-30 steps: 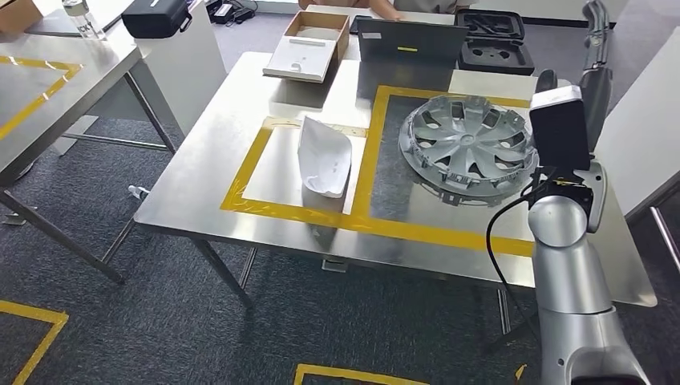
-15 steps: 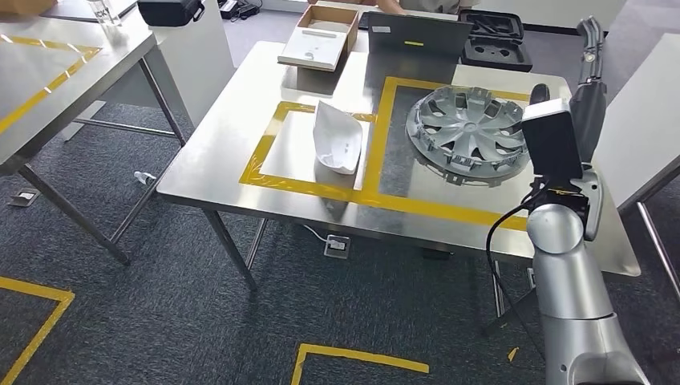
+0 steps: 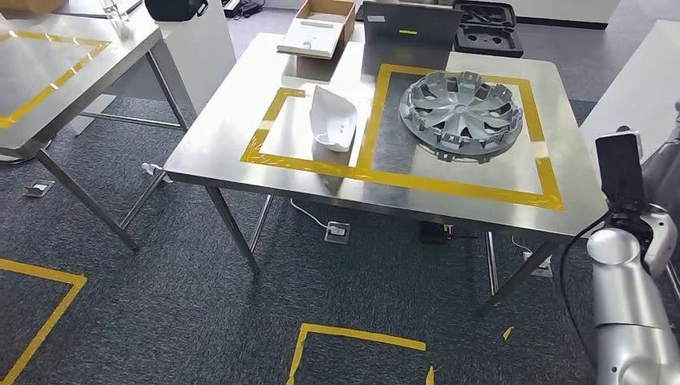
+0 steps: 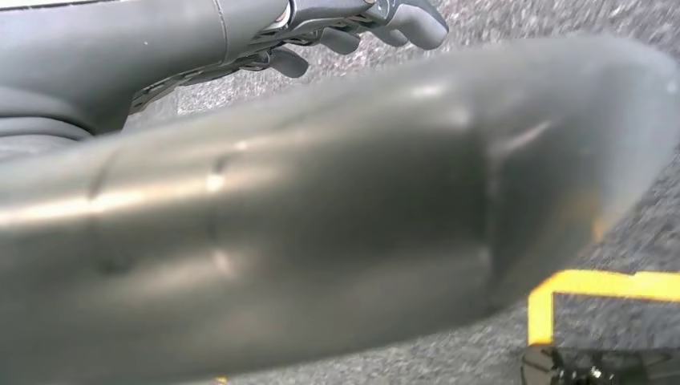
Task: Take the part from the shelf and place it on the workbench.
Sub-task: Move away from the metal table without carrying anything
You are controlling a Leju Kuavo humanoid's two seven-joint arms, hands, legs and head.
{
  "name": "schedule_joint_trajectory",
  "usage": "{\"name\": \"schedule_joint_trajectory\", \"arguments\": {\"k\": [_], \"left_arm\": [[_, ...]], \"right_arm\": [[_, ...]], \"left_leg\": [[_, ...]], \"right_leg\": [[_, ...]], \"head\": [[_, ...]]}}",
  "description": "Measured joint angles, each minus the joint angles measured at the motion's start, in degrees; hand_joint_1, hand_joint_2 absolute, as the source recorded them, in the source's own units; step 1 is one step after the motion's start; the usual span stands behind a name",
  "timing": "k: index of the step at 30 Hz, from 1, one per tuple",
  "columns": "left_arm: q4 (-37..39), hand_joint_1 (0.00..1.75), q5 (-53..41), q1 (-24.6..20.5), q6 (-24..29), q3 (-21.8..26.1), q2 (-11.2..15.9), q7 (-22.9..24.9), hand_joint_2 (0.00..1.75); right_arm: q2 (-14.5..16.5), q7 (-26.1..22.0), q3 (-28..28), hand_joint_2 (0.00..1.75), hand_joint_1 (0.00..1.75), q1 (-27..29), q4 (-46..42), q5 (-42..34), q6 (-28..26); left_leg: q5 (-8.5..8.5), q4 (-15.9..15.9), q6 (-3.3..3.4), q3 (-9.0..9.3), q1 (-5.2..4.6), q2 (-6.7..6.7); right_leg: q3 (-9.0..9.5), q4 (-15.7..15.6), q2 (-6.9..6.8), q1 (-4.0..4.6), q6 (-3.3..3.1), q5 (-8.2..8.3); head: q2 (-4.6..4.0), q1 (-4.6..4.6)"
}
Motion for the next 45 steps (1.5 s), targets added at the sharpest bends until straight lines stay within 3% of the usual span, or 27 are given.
{"name": "schedule_joint_trajectory", "arguments": {"k": [2,3,4,5,7,9,11,13,14,16,18,19,20,21,23,25,28,30,33,34,35,36,38,39,41,44,45], "left_arm": [[0.0,0.0,0.0,-0.1,0.0,0.0,-0.1,0.0,0.0],[0.0,0.0,0.0,-0.1,0.0,0.0,-0.1,0.1,0.0],[0.0,0.0,0.1,-0.1,0.0,0.1,-0.1,0.2,0.0],[0.0,0.0,0.2,-0.1,0.0,0.1,-0.1,0.3,0.0],[0.0,0.0,0.5,0.0,0.1,0.2,-0.1,0.5,0.0],[0.0,0.0,0.7,-0.1,0.1,0.3,0.0,0.4,0.0],[-0.1,0.0,0.7,-0.1,0.1,0.6,0.0,0.3,0.0],[0.0,0.0,0.7,0.0,0.1,0.9,0.0,0.3,0.0],[0.0,0.0,0.7,0.1,0.1,1.0,-0.1,0.4,0.0],[0.0,0.0,0.7,0.2,0.1,1.1,0.0,0.5,0.0],[0.0,0.0,0.7,0.2,0.1,1.1,0.0,0.4,0.0],[0.0,0.0,0.7,0.2,0.1,1.1,0.0,0.4,0.0],[0.0,0.0,0.7,0.2,0.1,1.2,0.0,0.4,0.0],[0.0,0.0,0.7,0.3,0.1,1.2,-0.1,0.4,0.0],[0.0,0.0,0.8,0.4,0.1,1.3,-0.3,0.5,0.0],[0.0,0.0,0.8,0.4,0.1,1.5,-0.4,0.5,0.0],[0.0,0.0,0.8,0.3,0.1,1.6,-0.5,0.5,0.0],[0.0,0.0,0.7,0.4,0.0,1.7,-0.4,0.4,0.0],[0.1,0.0,0.2,0.5,-0.1,1.7,-0.2,0.1,0.0],[0.1,0.0,0.0,0.5,-0.1,1.7,-0.1,0.1,0.0],[0.1,0.0,-0.1,0.6,-0.1,1.7,0.0,0.1,0.0],[0.1,0.0,-0.1,0.6,-0.1,1.7,0.2,0.1,0.0],[0.0,0.0,-0.2,0.6,-0.1,1.7,0.4,0.1,0.0],[0.0,0.0,-0.3,0.5,-0.1,1.7,0.5,0.1,0.0],[0.0,0.0,-0.6,0.3,-0.1,1.7,0.6,0.3,0.0],[0.0,0.0,-1.3,0.3,0.1,1.7,0.6,0.8,0.0],[0.0,0.0,-1.5,0.3,0.3,1.6,0.6,0.9,0.0]], "right_arm": [[-0.5,0.8,-1.5,0.0,0.0,0.0,3.0,1.1,-0.9],[-0.7,1.3,-2.1,0.0,0.0,0.0,4.6,1.8,-1.3],[-1.0,1.8,-2.8,0.0,0.0,0.1,6.3,2.5,-1.8],[-1.4,2.2,-3.4,0.0,0.0,0.2,7.8,3.3,-2.3],[-2.0,3.1,-4.5,0.0,0.0,0.3,10.5,4.7,-3.3],[-2.8,4.2,-5.6,0.0,0.0,0.3,12.9,6.1,-4.2],[-3.7,5.7,-6.7,0.0,0.0,-0.1,15.8,7.4,-4.6],[-4.6,7.1,-7.8,0.0,0.0,-0.1,19.1,8.3,-4.6],[-4.9,7.5,-8.3,0.0,0.0,0.1,20.4,8.5,-4.6],[-5.6,8.2,-9.2,0.0,0.0,0.4,22.4,9.0,-4.5],[-6.4,10.6,-10.0,0.0,0.0,0.4,24.8,9.3,-3.6],[-6.8,12.3,-10.5,0.0,0.0,0.7,26.3,9.2,-2.7],[-7.2,14.0,-11.3,0.0,0.0,1.4,27.8,8.9,-1.5],[-7.6,15.4,-12.1,0.0,0.0,2.2,29.2,8.5,0.1],[-7.9,17.0,-13.8,0.0,0.0,4.3,31.4,7.6,3.1],[-7.5,17.6,-15.2,0.0,0.0,6.6,33.0,7.2,5.8],[-4.8,19.1,-16.7,0.0,0.0,11.1,35.1,6.4,9.4],[-2.0,21.9,-17.9,0.0,0.0,14.2,36.7,5.3,12.2],[2.8,29.7,-19.8,0.0,0.0,19.3,39.0,3.2,18.3],[4.2,32.2,-20.3,0.0,0.0,20.8,39.6,2.5,20.0],[5.6,34.0,-21.0,0.0,0.0,22.1,40.1,1.6,21.2],[7.0,35.2,-21.7,0.0,0.0,23.2,40.5,0.4,22.0],[9.7,36.1,-23.7,0.0,0.0,24.7,41.0,-2.7,23.1],[10.9,36.0,-25.0,0.0,0.0,25.1,41.2,-4.3,23.3],[13.1,35.5,-27.7,0.0,0.0,25.8,41.5,-7.0,23.5],[15.7,34.9,-31.1,1.31,0.0,26.4,41.8,-8.8,23.4],[16.3,34.9,-31.9,1.75,0.0,26.6,42.0,-9.0,23.3]], "left_leg": [[-5.57,6.7,-0.39,-2.17,0.1,0.0],[-7.23,10.2,-0.54,-2.88,0.12,0.0],[-7.75,12.7,-0.62,-2.98,0.13,0.0],[-6.96,13.3,-0.6,-2.11,0.13,0.0],[-4.2,9.2,-0.35,2.14,0.13,-0.01],[-4.25,1.2,0.22,8.13,-0.09,-0.13],[-5.38,-3.3,1.01,10.74,-0.48,-0.27],[-4.5,-3.6,1.95,9.92,-0.6,-0.24],[-3.84,-3.7,2.38,9.5,-0.56,-0.18],[-2.35,-3.9,3.09,8.2,-0.41,0.06],[-0.95,-3.8,3.48,6.49,-0.52,0.26],[-0.28,-3.7,3.56,5.6,-0.56,0.27],[0.36,-3.6,3.57,4.71,-0.57,0.23],[0.93,-3.5,3.51,3.86,-0.55,0.16],[1.79,-3.0,3.16,2.46,-0.51,0.02],[2.54,-2.6,2.46,1.77,-0.58,-0.02],[3.66,-2.9,1.22,1.68,-0.41,0.05],[1.63,-1.2,0.59,0.86,-0.22,-0.07],[-6.77,8.6,-0.23,-1.98,-0.13,-0.2],[-8.46,12.1,-0.48,-2.61,-0.11,-0.19],[-8.75,14.1,-0.64,-2.42,-0.1,-0.18],[-7.93,14.1,-0.71,-1.26,-0.08,-0.17],[-5.43,8.1,-0.65,4.35,-0.03,-0.24],[-5.38,3.2,-0.5,8.13,-0.05,-0.35],[-6.22,-3.5,0.19,12.84,-0.24,-0.6],[-5.64,-4.8,1.59,12.57,-0.41,-0.4],[-5.01,-4.8,2.08,11.94,-0.36,-0.22]], "right_leg": [[-1.57,0.0,0.05,0.0,-0.33,1.28],[-2.43,0.0,0.08,0.03,-0.3,1.94],[-3.33,0.1,0.1,0.05,-0.22,2.6],[-4.2,0.1,0.09,0.06,-0.11,3.26],[-5.89,0.1,0.07,0.06,0.2,4.54],[-7.09,0.2,0.01,0.11,0.81,5.75],[-7.47,0.1,-0.06,0.09,1.63,6.9],[-7.52,-0.3,-0.05,-0.15,2.41,7.77],[-7.9,0.1,0.0,-0.29,2.74,7.12],[-9.51,3.9,0.12,-0.43,3.24,2.6],[-11.27,11.2,0.17,-0.42,3.54,-3.12],[-11.53,14.4,0.2,-0.42,3.61,-4.41],[-10.95,16.0,0.22,-0.4,3.62,-4.32],[-9.38,15.6,0.23,-0.38,3.58,-3.23],[-3.6,9.4,0.18,-0.3,3.35,-1.41],[1.26,2.6,0.13,0.04,2.68,-2.12],[2.15,0.0,0.05,0.55,1.22,-2.16],[1.51,-0.3,-0.12,0.49,0.22,-0.98],[-0.45,-0.4,-0.56,0.51,-0.52,0.77],[-1.26,-0.3,-0.72,0.54,-0.55,1.33],[-2.15,-0.2,-0.83,0.56,-0.55,1.92],[-3.07,-0.1,-0.86,0.55,-0.51,2.52],[-4.71,0.1,-0.66,0.52,-0.31,3.77],[-5.29,0.2,-0.51,0.57,-0.1,4.3],[-5.65,0.3,-0.26,0.62,0.48,5.3],[-5.96,0.2,0.12,0.49,1.44,6.26],[-6.45,1.0,0.26,0.43,1.76,5.12]], "head": [[0.0,-0.13],[0.0,-0.15],[0.0,-0.15],[0.0,-0.16],[0.0,-0.16],[0.0,-0.14],[0.0,-0.16],[0.0,-0.2],[0.0,-0.18],[0.0,-0.05],[0.0,0.04],[0.0,0.04],[0.0,0.05],[0.0,0.05],[0.0,0.09],[0.0,0.13],[0.0,0.34],[0.0,0.36],[0.0,0.19],[0.0,0.17],[0.0,0.17],[0.0,0.16],[0.0,0.14],[0.0,0.13],[0.0,0.1],[0.0,-0.19],[0.0,-0.12]]}}
